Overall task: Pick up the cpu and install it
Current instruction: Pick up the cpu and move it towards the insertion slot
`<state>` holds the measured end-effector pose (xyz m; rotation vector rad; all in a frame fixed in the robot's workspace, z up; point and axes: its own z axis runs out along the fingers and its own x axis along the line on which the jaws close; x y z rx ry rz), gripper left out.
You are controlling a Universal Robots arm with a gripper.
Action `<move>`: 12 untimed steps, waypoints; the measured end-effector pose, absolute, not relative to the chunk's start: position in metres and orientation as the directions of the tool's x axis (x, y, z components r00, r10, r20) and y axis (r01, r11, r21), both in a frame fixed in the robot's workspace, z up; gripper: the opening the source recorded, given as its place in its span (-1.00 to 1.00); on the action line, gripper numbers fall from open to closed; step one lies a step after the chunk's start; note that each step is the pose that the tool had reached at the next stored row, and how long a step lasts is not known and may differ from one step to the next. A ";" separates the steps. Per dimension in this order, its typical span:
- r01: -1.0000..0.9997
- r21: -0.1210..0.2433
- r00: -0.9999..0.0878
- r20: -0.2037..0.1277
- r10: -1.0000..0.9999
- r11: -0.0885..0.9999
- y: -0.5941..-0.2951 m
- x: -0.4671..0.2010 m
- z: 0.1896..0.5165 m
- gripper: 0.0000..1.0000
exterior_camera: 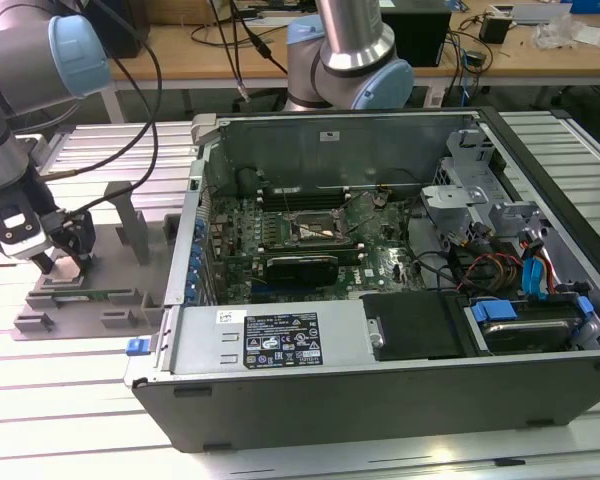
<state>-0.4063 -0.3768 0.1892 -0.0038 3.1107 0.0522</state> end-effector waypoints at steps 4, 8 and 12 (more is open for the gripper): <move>-0.003 0.034 -1.000 -0.031 -0.002 0.999 -0.377 -0.407 0.189 0.20; -0.003 0.034 -1.000 -0.031 -0.002 0.999 -0.377 -0.407 0.188 0.20; -0.003 0.034 -1.000 -0.031 -0.002 0.999 -0.377 -0.407 0.187 0.20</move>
